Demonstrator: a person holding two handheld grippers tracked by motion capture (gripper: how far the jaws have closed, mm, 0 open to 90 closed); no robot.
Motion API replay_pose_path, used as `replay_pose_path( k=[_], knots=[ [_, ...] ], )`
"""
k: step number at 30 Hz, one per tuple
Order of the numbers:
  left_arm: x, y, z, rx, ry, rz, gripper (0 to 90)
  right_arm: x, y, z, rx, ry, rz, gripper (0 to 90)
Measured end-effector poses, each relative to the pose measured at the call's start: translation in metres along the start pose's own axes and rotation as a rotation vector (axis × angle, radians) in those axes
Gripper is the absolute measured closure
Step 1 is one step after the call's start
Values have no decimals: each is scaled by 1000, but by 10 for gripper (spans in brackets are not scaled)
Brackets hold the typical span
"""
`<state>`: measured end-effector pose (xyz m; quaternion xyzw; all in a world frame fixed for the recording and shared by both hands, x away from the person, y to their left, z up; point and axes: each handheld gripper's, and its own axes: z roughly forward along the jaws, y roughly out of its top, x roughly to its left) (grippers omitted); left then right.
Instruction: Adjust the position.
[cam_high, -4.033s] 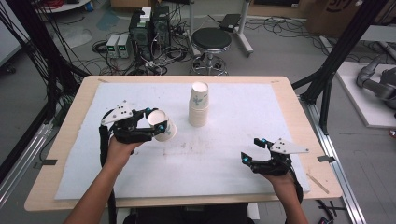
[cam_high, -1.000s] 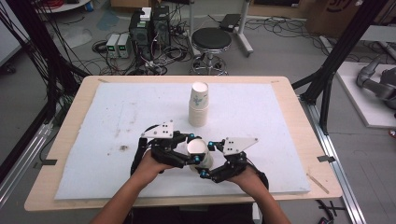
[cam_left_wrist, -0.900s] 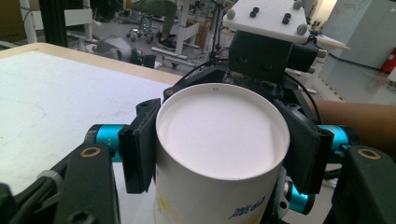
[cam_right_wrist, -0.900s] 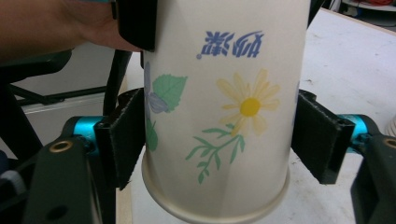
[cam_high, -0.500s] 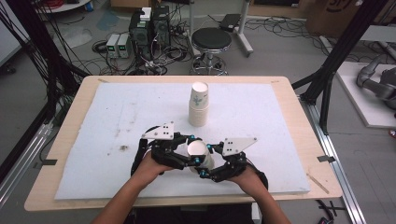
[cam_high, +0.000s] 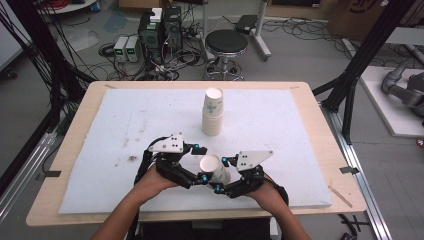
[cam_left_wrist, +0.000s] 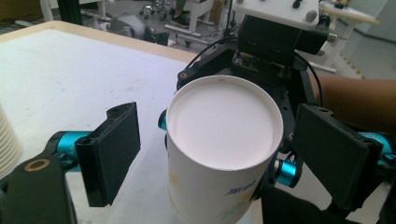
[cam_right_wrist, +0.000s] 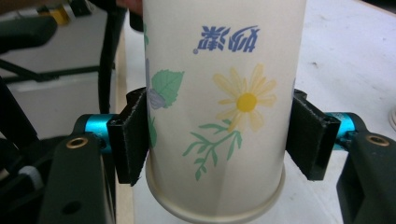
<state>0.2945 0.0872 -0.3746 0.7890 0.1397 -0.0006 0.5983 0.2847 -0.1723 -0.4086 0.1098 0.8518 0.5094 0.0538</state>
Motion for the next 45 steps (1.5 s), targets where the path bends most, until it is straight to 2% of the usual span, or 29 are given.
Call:
replay_pose_path(
  k=[6,9,16,33,45],
  knots=[
    [3,6,-6,36,1,20,157,-5,7,-4,30,1,-30,315],
    [5,9,-7,45,0,26,158,-9,12,-4,76,0,-58,315],
    [7,10,-7,106,9,52,178,-15,24,1,156,9,-119,315],
    [8,11,-5,218,9,73,179,-11,43,14,316,18,-229,315],
    [10,11,-1,274,-8,67,230,-10,50,22,401,39,-257,314]
  ],
)
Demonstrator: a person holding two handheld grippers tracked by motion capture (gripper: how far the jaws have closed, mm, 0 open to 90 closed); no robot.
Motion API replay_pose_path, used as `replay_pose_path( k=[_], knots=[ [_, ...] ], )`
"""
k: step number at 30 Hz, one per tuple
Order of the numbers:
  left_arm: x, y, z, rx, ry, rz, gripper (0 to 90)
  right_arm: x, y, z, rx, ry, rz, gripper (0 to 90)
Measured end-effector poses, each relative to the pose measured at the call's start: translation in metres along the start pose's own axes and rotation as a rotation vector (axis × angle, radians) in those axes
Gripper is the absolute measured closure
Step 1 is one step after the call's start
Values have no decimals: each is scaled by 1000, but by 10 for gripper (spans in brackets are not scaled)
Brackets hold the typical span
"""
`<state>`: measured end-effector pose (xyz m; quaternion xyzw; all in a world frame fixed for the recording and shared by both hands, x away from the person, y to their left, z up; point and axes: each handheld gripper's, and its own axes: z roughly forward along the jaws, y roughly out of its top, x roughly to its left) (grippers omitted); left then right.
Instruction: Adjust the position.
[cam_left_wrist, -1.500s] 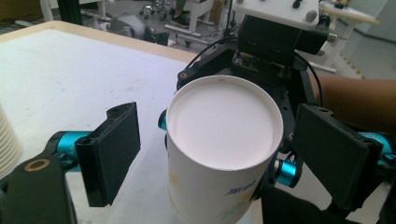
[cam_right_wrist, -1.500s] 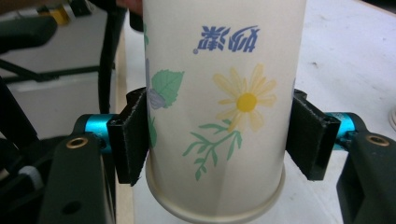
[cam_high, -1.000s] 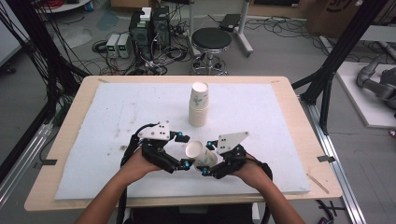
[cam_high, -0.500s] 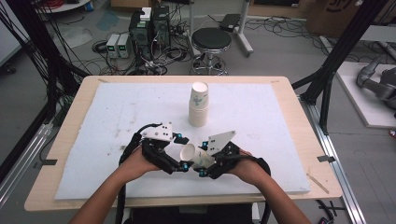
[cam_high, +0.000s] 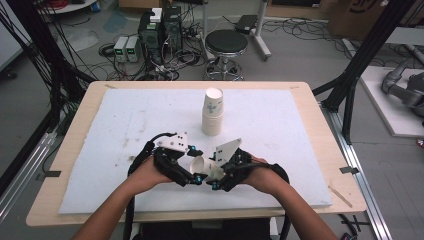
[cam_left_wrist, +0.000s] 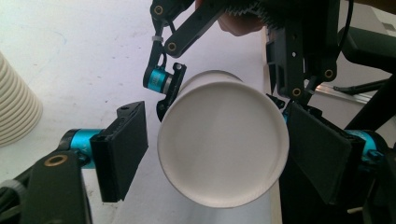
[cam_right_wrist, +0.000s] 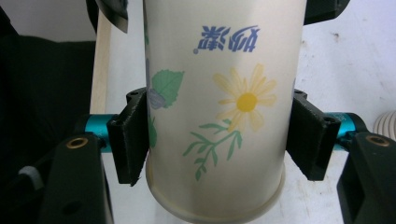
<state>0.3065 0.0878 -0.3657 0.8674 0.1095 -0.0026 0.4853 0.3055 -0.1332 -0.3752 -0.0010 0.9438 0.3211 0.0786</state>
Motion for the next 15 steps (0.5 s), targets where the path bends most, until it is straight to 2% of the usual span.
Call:
replay_pose_path(
  k=[10,15],
  knots=[
    [1,0,4,34,-8,2,272,2,3,3,36,-8,-15,313],
    [1,-1,5,57,-17,9,338,3,4,4,56,-3,-15,313]
  ],
)
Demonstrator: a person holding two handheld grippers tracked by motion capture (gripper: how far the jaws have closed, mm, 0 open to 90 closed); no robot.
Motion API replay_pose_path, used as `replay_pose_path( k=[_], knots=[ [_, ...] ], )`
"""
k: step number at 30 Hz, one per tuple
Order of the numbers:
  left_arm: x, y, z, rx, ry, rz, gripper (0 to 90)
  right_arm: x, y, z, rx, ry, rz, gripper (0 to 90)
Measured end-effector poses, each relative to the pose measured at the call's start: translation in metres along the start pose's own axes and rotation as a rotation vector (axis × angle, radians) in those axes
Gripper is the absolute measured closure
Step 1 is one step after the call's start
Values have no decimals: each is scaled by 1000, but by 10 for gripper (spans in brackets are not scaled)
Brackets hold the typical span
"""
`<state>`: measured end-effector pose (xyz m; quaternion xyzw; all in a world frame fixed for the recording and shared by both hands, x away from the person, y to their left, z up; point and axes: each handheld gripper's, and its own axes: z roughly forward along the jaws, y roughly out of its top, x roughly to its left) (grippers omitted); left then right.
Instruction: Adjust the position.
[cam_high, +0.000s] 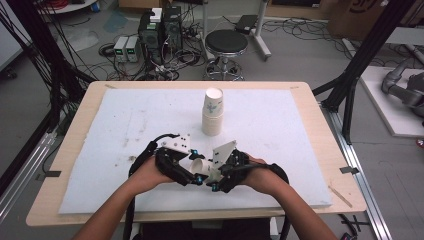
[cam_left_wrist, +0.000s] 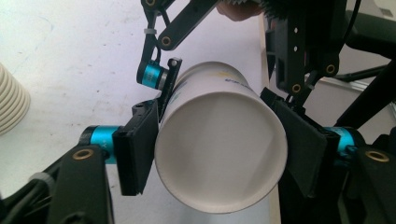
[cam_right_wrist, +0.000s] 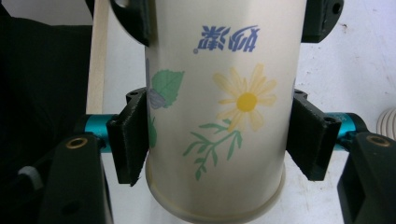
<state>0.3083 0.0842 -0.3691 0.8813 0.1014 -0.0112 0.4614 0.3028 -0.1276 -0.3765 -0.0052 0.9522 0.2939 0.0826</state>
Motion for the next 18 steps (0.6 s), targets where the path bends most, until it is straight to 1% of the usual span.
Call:
replay_pose_path(
  k=[5,6,8,11,12,14,15,16,18],
  knots=[
    [1,-2,2,20,-17,0,358,1,0,1,12,6,-11,315],
    [1,-3,2,16,-19,-3,363,1,0,1,16,7,-12,313],
    [1,-5,0,-2,-17,-3,368,2,-1,1,6,4,-11,287],
    [3,-8,-2,-33,-13,-18,371,0,-3,-4,-63,-15,19,214],
    [3,-10,-4,-41,-11,-20,372,0,-4,-6,-86,-16,36,214],
    [4,-13,-6,-68,-9,-32,372,-1,-6,-11,-133,-6,55,214],
    [4,-15,-7,-79,-6,-40,373,-1,-6,-14,-148,-4,60,214],
    [4,-16,-8,-91,-7,-47,373,-1,-7,-16,-160,-12,65,214],
    [5,-20,-10,-116,-6,-51,373,-2,-10,-20,-192,-12,78,214]
  ],
)
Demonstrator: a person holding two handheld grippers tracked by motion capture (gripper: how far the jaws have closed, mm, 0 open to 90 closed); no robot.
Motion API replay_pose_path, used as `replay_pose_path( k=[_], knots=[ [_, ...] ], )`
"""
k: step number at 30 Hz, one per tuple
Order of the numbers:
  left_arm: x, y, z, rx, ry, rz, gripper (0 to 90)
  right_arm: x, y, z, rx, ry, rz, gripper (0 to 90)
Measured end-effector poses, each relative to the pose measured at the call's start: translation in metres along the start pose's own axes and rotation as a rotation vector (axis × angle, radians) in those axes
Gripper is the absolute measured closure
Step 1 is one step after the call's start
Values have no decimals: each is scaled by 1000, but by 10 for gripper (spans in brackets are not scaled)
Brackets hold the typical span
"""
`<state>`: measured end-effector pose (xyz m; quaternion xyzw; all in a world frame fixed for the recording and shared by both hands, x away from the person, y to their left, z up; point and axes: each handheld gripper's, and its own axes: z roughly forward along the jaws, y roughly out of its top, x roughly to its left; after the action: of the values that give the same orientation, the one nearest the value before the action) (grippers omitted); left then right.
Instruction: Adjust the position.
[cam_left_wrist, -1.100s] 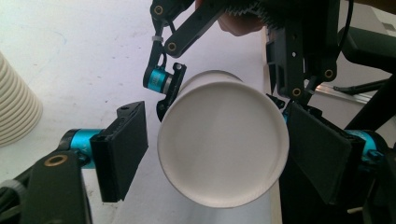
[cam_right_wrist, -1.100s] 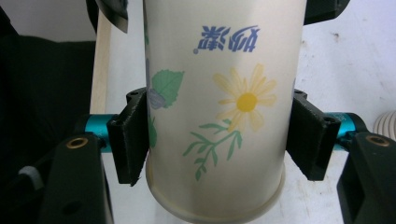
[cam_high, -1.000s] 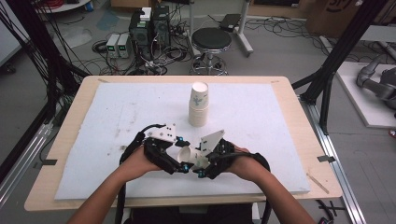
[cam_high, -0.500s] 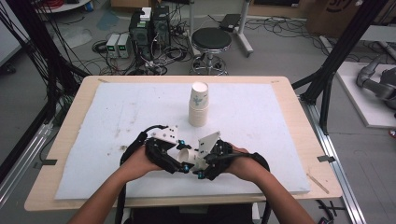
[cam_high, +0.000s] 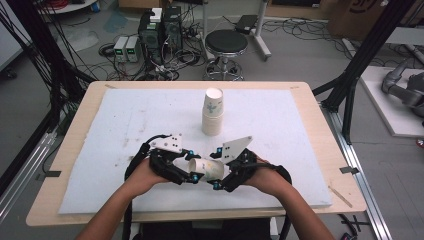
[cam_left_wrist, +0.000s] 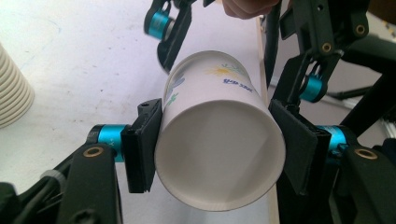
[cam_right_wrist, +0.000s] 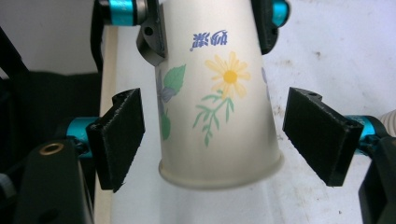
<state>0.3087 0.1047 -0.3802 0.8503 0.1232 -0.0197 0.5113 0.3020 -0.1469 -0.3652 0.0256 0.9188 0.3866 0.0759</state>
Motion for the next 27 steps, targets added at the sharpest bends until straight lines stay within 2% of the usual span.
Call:
replay_pose_path(
  k=[4,8,14,18,22,27],
  knots=[
    [0,-7,-3,-52,17,-4,373,0,-4,-8,-78,-2,40,217],
    [0,-16,-6,-108,46,0,372,0,-10,-14,-166,-29,89,206],
    [-3,-28,-10,-179,59,-2,372,5,-25,-15,-257,-94,128,200],
    [-5,-34,-13,-213,66,10,371,8,-35,-13,-328,-111,158,201],
    [-7,-39,-15,-240,73,-2,371,11,-41,-11,-365,-116,179,201],
    [-8,-42,-19,-266,68,9,372,11,-46,-8,-366,-99,191,203]
  ],
)
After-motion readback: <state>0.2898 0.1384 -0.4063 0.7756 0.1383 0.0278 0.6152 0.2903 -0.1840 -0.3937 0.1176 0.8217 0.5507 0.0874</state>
